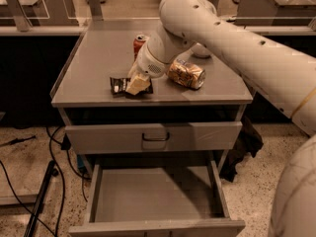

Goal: Pick rxbar chocolate from middle drawer and place on counter

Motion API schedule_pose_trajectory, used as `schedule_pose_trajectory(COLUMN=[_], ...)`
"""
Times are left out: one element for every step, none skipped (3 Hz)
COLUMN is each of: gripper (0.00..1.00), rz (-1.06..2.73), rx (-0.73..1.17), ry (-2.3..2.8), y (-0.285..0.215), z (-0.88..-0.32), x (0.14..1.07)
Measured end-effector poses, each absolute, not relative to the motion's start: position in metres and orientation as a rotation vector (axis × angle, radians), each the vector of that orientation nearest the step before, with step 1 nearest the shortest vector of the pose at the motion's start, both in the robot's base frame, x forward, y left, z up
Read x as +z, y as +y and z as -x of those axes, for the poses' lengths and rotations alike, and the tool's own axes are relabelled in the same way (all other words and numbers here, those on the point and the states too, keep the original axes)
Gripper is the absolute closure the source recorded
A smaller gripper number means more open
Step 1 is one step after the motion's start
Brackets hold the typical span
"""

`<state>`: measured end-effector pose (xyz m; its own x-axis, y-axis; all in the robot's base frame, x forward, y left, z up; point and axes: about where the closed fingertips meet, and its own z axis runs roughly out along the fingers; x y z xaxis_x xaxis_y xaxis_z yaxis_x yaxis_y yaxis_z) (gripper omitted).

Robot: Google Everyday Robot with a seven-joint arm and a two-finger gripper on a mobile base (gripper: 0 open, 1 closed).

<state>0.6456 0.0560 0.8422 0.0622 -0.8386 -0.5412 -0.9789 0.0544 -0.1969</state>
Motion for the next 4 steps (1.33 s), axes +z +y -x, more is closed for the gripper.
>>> schedule_pose_trajectory(gripper=[0.96,0.73,0.5,0.27], rz=[1.816,1.816,1.816,1.816], rx=[0.36,0.36,0.36,0.36], ry=[1.812,1.812,1.812,1.812], y=[0.0598,0.0598,0.0598,0.0599], z=[-0.6521,-0.6521,-0.6521,-0.6521], x=[0.8358,0.8358,0.8358,0.8358])
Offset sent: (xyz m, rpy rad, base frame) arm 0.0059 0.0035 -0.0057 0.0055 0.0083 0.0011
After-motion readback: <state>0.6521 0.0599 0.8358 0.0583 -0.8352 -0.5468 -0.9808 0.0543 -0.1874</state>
